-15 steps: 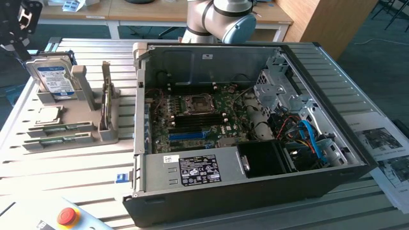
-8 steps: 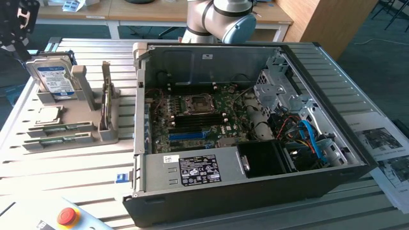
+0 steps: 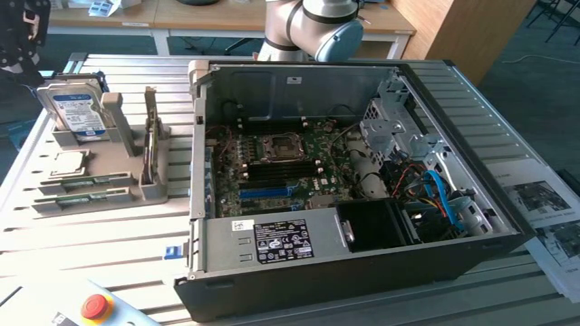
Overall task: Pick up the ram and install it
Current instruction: 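Pick up the ram and move it above insertion slot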
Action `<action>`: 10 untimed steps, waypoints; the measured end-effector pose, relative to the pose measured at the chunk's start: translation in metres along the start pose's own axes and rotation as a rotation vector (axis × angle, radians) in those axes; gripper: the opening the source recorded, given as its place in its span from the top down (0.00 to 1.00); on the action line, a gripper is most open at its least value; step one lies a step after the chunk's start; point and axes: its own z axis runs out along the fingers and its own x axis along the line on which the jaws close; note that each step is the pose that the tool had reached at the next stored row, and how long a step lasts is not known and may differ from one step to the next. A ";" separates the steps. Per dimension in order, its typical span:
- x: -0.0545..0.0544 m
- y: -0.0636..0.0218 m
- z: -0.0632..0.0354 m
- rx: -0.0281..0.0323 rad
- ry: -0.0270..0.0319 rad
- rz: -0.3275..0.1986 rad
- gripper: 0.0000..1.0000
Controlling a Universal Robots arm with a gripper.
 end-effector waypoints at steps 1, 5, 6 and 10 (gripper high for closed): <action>0.000 0.0000 0.0000 0.0004 0.0010 -0.018 0.90; 0.000 0.0000 0.0000 0.0019 0.0046 -0.090 0.90; 0.000 0.0000 0.0000 0.0023 0.0055 -0.109 0.90; 0.000 0.0000 0.0000 0.0039 0.0093 -0.181 0.90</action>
